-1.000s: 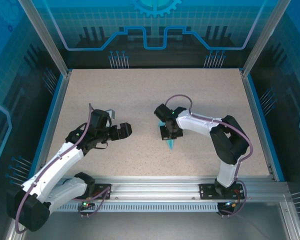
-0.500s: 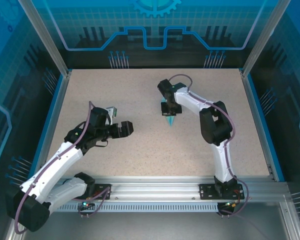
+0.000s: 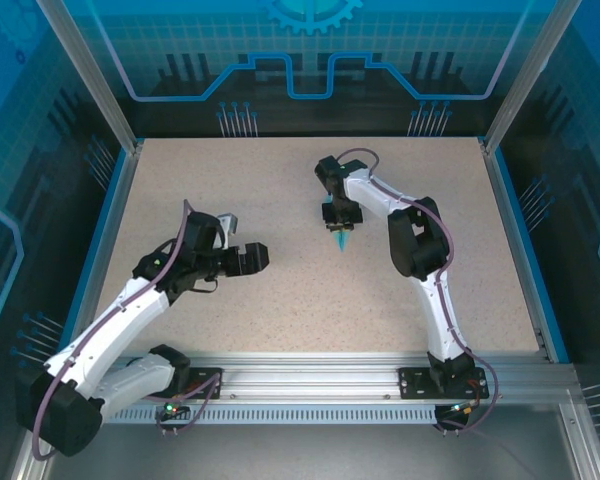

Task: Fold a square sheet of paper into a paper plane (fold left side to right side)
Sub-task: Place the paper plane at the top-center of the table.

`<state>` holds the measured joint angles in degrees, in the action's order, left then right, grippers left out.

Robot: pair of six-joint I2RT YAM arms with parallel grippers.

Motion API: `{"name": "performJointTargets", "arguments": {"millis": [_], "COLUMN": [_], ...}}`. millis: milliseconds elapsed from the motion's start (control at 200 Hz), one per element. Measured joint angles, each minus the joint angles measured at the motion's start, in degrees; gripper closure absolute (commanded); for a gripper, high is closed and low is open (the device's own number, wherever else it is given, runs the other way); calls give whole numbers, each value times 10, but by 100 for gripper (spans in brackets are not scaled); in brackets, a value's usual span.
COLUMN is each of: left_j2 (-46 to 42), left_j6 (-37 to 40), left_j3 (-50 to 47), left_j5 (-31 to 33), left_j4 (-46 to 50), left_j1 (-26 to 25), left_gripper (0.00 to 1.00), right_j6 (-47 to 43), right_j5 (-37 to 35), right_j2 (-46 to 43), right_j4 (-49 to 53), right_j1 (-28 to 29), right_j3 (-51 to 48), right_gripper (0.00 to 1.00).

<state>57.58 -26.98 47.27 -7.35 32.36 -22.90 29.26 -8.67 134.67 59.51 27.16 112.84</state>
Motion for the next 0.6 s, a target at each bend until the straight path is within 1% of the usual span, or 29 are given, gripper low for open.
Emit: {"name": "performJointTargets", "arguments": {"millis": [170,260,400,595], "left_j2": [27,27,27,27], "left_j6": [2,2,2,1], "left_j3": [48,54,56,71], "left_j5": [-1,-1,-1,-3], "left_j4": [16,19,30,47], "left_j1": [2,3,3,10], "left_gripper": [1,1,1,1], "right_j6": [-4,-4,-5,-7], "right_j5": [2,2,2,1], "right_j2": [4,4,3,-20], "right_j4": [14,19,24,30], "right_j1": [0,0,0,0], "right_j3": [9,9,9,0], "right_gripper": [77,76,71,59]}}
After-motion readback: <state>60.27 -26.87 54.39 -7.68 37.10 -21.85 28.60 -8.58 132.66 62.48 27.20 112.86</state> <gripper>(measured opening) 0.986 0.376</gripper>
